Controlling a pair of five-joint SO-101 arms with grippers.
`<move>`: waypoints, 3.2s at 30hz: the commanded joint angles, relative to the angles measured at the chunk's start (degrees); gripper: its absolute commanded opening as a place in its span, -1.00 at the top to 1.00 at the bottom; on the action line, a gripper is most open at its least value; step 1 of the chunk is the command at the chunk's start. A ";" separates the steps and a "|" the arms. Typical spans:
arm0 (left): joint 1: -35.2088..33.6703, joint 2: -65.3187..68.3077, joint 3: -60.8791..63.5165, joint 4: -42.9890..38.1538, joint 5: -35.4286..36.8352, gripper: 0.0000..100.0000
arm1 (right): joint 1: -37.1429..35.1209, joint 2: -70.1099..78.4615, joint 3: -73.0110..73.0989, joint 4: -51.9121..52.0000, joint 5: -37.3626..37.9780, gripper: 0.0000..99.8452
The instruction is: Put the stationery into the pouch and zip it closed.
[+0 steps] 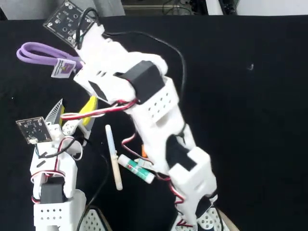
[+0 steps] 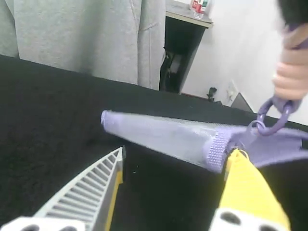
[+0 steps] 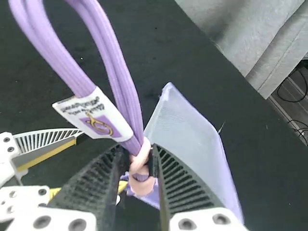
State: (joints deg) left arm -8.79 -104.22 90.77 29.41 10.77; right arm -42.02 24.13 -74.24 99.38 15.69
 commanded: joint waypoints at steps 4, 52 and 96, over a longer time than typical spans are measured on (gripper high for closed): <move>0.04 -0.09 -0.57 -0.79 -1.05 0.33 | -4.75 -9.80 6.11 1.85 -0.35 0.98; -0.48 -0.09 0.04 -0.79 -5.80 0.94 | -1.41 -19.91 20.00 1.49 0.44 0.88; 5.67 -0.26 -1.19 -0.79 -2.64 0.94 | -4.66 -73.63 138.15 -90.02 9.85 0.72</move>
State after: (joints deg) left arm -4.13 -103.78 91.56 28.88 7.25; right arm -43.96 -47.25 63.78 14.20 24.92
